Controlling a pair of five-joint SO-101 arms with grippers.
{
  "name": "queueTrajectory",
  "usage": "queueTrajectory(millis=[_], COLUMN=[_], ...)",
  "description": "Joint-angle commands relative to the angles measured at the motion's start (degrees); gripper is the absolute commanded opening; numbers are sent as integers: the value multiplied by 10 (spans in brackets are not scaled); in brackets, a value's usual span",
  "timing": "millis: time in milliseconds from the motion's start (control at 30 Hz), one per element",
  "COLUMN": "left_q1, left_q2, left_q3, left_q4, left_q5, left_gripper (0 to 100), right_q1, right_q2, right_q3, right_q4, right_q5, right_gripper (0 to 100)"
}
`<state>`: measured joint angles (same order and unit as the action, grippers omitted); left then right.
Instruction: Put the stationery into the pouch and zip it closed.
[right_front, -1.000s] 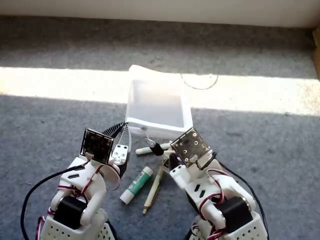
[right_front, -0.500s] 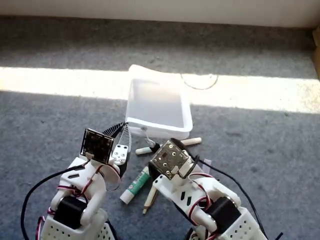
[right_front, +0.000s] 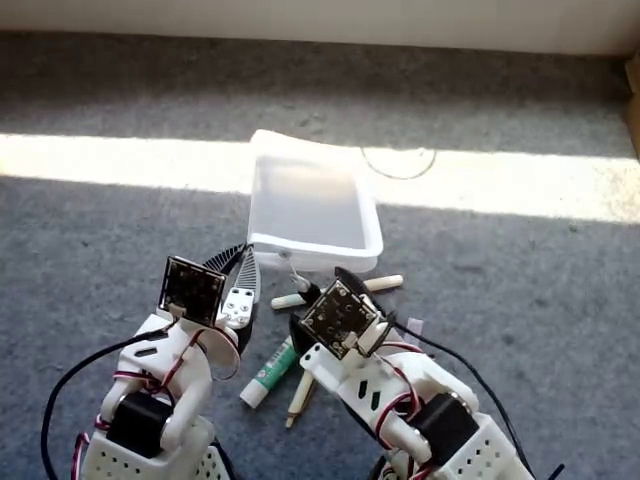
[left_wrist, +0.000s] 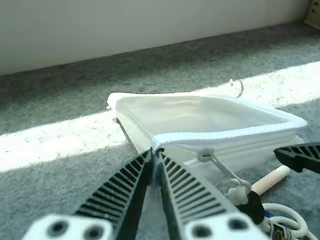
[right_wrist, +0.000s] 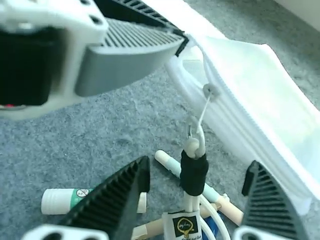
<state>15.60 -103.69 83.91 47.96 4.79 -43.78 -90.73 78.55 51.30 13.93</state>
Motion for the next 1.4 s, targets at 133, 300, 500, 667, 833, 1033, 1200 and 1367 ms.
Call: queueTrajectory(millis=[133, 300, 500, 667, 833, 1033, 1200, 1367], left_q1=[-3, -4, -4, -4, -4, -4, -21, -72], left_q2=[-4, -4, -4, -5, -5, -5, -3, -2], left_q3=[-10, -10, -10, -10, -10, -10, -33, -105], left_q4=[-14, -14, -13, -13, -13, -12, 5, 105], left_q5=[-3, -3, -3, -3, -3, -3, -41, -69], left_gripper=[20, 20, 20, 20, 20, 20, 24, 26], right_q1=[-6, -4, -24, -44, -44, -56, -51, 13], right_q2=[140, 207, 185, 94, -8, -3, 8, 8], right_q3=[-10, -10, -15, -44, -44, -41, -41, -41], right_q4=[-49, -101, -39, 71, 109, 114, 111, 110], right_q5=[-6, -6, -4, -2, -2, -2, -3, -6], right_gripper=[286, 286, 286, 286, 286, 285, 285, 285])
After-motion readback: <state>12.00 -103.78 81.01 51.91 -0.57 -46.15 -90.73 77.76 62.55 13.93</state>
